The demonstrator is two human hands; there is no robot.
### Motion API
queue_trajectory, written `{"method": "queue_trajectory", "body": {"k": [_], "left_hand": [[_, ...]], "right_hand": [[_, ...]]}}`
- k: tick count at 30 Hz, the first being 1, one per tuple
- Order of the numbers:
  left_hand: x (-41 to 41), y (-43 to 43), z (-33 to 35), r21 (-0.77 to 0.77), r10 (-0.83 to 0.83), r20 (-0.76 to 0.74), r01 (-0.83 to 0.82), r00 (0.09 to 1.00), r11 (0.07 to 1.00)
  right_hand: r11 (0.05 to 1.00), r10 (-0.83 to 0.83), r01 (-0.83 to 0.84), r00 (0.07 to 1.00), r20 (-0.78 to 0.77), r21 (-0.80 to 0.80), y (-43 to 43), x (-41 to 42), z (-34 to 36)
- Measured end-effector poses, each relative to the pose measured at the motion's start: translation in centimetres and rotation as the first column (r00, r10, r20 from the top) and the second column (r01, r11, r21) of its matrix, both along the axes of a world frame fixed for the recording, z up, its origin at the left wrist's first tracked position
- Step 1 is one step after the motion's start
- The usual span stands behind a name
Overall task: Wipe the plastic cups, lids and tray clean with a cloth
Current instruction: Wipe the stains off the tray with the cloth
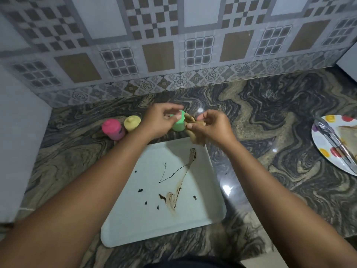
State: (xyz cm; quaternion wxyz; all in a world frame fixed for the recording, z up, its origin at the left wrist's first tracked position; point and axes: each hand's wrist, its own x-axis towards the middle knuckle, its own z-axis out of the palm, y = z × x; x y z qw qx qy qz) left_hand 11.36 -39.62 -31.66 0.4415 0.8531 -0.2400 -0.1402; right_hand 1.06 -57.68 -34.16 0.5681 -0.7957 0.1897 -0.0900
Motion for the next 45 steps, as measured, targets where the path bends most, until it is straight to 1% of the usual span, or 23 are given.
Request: {"method": "queue_trajectory", "body": {"k": [3, 7, 9, 11, 13, 14, 16, 18, 21, 22, 24, 26, 28, 29, 31, 33, 34, 35, 37, 39, 41, 43, 45], "left_hand": [[-2.2, 1.6, 0.7, -0.013, 0.01, 0.006, -0.01, 1.0, 1.0], [-3.6, 3.7, 0.6, 0.035, 0.253, 0.047, -0.254, 0.966, 0.967], [-4.0, 4.9, 0.6, 0.057, 0.37, -0.042, -0.367, 0.928, 0.928], [-4.6, 6.0, 1.1, 0.088, 0.415, -0.167, -0.405, 0.895, 0.91], [-5.4, 6.9, 1.7, 0.143, 0.401, -0.22, -0.378, 0.889, 0.915], [-5.7, 7.4, 2.0, 0.117, 0.376, -0.234, -0.358, 0.897, 0.926], [-6.6, 8.4, 2.5, -0.079, 0.265, -0.27, -0.296, 0.926, 0.952], [-7.2, 9.5, 2.6, -0.207, 0.17, -0.217, -0.215, 0.961, 0.954], [-7.4, 11.5, 2.2, -0.203, 0.195, -0.105, -0.213, 0.975, 0.956], [-7.4, 12.0, 2.3, -0.204, 0.199, -0.102, -0.216, 0.975, 0.955], [-7.2, 13.2, 2.7, -0.183, 0.167, -0.172, -0.198, 0.971, 0.963], [-7.0, 14.1, 3.1, -0.239, 0.091, -0.275, -0.16, 0.957, 0.958], [-6.7, 14.7, 3.3, -0.367, 0.058, -0.405, -0.22, 0.913, 0.904], [-6.7, 15.1, 3.5, -0.426, 0.038, -0.474, -0.267, 0.88, 0.864], [-6.6, 15.7, 3.6, -0.49, 0.005, -0.583, -0.356, 0.812, 0.796], [-6.7, 16.1, 3.5, -0.504, -0.02, -0.651, -0.412, 0.759, 0.759], [-6.7, 16.2, 3.4, -0.506, -0.029, -0.672, -0.43, 0.74, 0.748], [-6.7, 16.2, 3.2, -0.497, -0.024, -0.69, -0.45, 0.723, 0.742], [-6.7, 16.1, 2.8, -0.437, 0.043, -0.731, -0.516, 0.681, 0.737], [-6.9, 15.9, 2.1, -0.345, 0.115, -0.758, -0.544, 0.643, 0.765], [-7.5, 15.9, 1.6, -0.284, 0.095, -0.781, -0.488, 0.617, 0.825], [-8.1, 15.7, 1.1, -0.307, 0.037, -0.781, -0.436, 0.623, 0.846], [-8.4, 15.4, 0.8, -0.342, 0.038, -0.749, -0.435, 0.661, 0.833]], "right_hand": [[0.994, 0.104, -0.103, 0.994, 0.028, -0.041, 1.3, -0.2, 1.1], [0.981, 0.185, -0.182, 0.981, 0.052, -0.073, 2.6, -0.7, 2.3], [0.979, 0.198, -0.192, 0.977, 0.08, -0.069, 3.0, -0.9, 2.8], [0.973, 0.222, -0.215, 0.97, 0.101, -0.08, 3.8, -1.0, 3.4], [0.96, 0.278, -0.272, 0.953, 0.123, -0.066, 4.9, -0.9, 4.2], [0.951, 0.309, -0.303, 0.941, 0.135, -0.065, 5.5, -0.7, 4.6], [0.933, 0.357, -0.345, 0.92, 0.16, -0.102, 6.5, -0.2, 5.6], [0.932, 0.362, -0.348, 0.914, 0.183, -0.104, 7.5, 0.3, 6.5], [0.931, 0.364, -0.356, 0.908, 0.207, -0.077, 9.2, 0.8, 7.6], [0.927, 0.375, -0.369, 0.906, 0.196, -0.071, 9.7, 0.9, 7.9], [0.92, 0.391, -0.385, 0.91, 0.134, -0.072, 10.8, 0.8, 8.2], [0.933, 0.354, -0.356, 0.934, 0.046, 0.042, 11.7, 0.3, 8.4], [0.914, 0.328, -0.3, 0.943, -0.063, 0.274, 12.3, -0.1, 8.2], [0.88, 0.347, -0.279, 0.93, -0.119, 0.384, 12.4, -0.2, 7.6], [0.765, 0.449, -0.273, 0.875, -0.18, 0.583, 12.8, -0.7, 6.1], [0.64, 0.531, -0.282, 0.835, -0.146, 0.715, 13.5, -1.6, 4.4], [0.604, 0.548, -0.306, 0.83, -0.105, 0.736, 14.0, -2.2, 4.0], [0.6, 0.536, -0.323, 0.842, -0.068, 0.732, 14.2, -2.8, 3.6], [0.63, 0.471, -0.316, 0.882, -0.026, 0.709, 14.4, -3.4, 3.4], [0.672, 0.362, -0.221, 0.931, -0.053, 0.707, 14.1, -3.4, 3.2], [0.709, 0.264, -0.124, 0.959, -0.098, 0.694, 13.6, -3.1, 3.0], [0.739, 0.213, -0.063, 0.966, -0.143, 0.671, 13.0, -2.8, 2.7], [0.758, 0.211, -0.05, 0.962, -0.172, 0.65, 12.1, -2.8, 2.4]]}}
